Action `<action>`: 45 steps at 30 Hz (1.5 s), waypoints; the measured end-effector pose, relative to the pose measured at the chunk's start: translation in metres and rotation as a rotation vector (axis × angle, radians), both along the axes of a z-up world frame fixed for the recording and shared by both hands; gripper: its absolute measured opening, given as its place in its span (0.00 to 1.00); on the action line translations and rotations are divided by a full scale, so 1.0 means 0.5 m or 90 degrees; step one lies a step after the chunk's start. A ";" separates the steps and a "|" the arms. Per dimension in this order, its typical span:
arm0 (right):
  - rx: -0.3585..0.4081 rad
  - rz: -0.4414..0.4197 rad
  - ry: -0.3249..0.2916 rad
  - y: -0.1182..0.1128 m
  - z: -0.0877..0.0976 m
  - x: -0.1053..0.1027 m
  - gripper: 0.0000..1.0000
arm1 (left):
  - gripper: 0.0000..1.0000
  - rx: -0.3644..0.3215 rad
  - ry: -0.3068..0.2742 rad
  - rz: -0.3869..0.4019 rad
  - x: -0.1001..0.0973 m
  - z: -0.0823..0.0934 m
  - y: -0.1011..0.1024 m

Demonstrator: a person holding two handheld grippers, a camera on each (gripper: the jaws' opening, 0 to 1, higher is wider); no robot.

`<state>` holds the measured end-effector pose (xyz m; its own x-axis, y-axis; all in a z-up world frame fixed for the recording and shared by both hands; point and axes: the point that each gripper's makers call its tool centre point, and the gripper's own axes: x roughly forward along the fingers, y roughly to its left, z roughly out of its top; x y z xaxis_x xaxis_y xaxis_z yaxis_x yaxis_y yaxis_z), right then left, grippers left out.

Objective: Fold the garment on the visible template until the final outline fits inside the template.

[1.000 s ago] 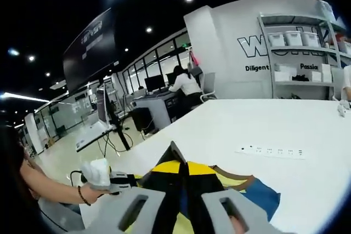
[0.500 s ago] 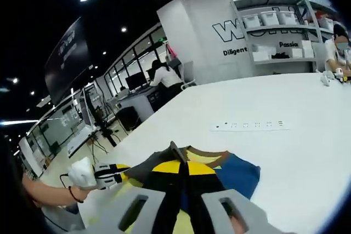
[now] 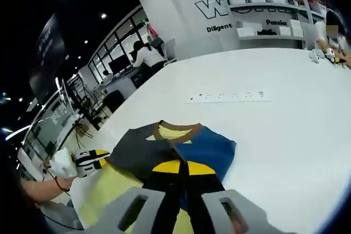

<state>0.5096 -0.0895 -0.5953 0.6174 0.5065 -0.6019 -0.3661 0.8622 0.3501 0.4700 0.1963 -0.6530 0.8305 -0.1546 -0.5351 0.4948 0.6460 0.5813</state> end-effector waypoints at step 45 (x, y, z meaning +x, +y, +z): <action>-0.105 0.004 0.048 -0.022 -0.102 -0.078 0.07 | 0.01 0.089 0.023 -0.056 -0.038 -0.015 -0.001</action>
